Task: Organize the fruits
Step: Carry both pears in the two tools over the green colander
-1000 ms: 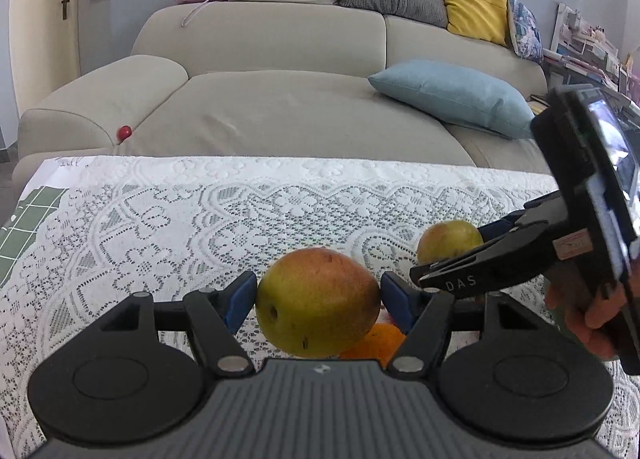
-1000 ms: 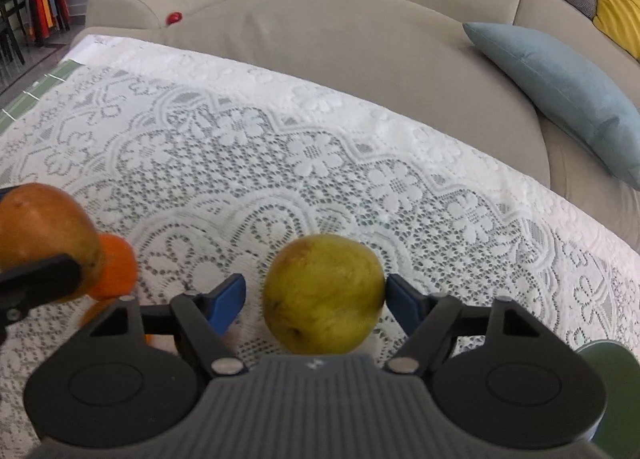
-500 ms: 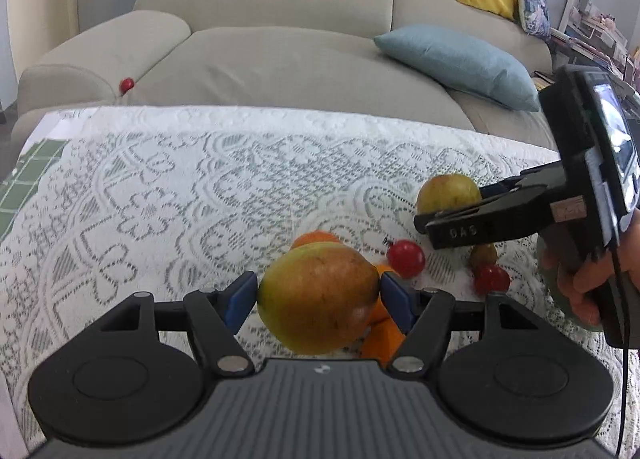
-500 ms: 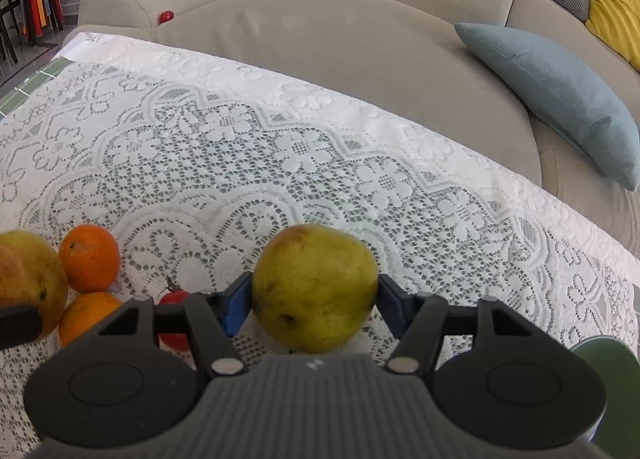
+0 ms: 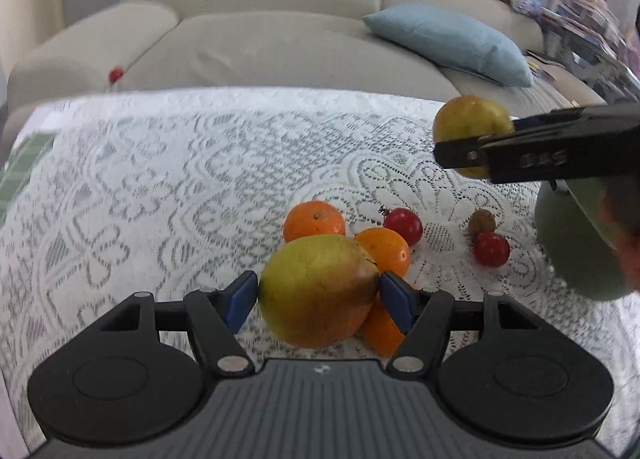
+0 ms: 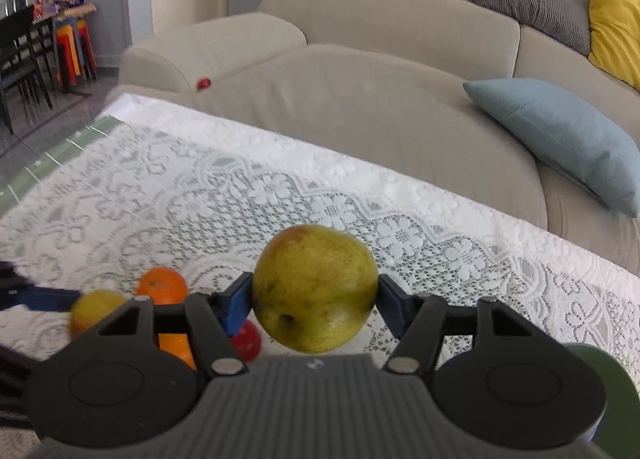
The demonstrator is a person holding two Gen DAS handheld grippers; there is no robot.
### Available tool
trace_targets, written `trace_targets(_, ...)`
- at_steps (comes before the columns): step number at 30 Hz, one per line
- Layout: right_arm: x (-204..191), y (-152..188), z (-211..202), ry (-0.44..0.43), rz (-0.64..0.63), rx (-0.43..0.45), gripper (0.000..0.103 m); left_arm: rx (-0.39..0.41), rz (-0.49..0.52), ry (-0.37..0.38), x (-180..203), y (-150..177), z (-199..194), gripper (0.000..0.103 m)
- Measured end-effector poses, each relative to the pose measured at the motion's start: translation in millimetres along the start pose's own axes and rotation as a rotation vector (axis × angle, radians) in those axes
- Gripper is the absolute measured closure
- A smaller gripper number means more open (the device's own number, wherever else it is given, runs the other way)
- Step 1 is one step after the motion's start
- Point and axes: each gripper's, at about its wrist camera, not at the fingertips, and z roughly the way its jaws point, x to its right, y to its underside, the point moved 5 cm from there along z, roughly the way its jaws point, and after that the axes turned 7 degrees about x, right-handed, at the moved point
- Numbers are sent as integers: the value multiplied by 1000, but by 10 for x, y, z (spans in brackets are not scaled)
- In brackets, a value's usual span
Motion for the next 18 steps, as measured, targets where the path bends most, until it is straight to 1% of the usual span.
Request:
trace_targets(2,15,27,-125,-18,25,8,40,20,18,-4,22,13,0,25)
trace_targets(3,31,40,-186,-16,32,37,40,28,25,-6,29,20,-4,25)
trace_targets(5,60,100,-322,-21,45,45,40,50,36,-7,36,40,-8,25)
trace_targets(11,202,261,-694,-57,125,63,40,83,-7,-5,0,76,-50,26)
trace_targets(18,435,405,-1076,-38,150,91,40,146,-23,-23,48,36,-223,27)
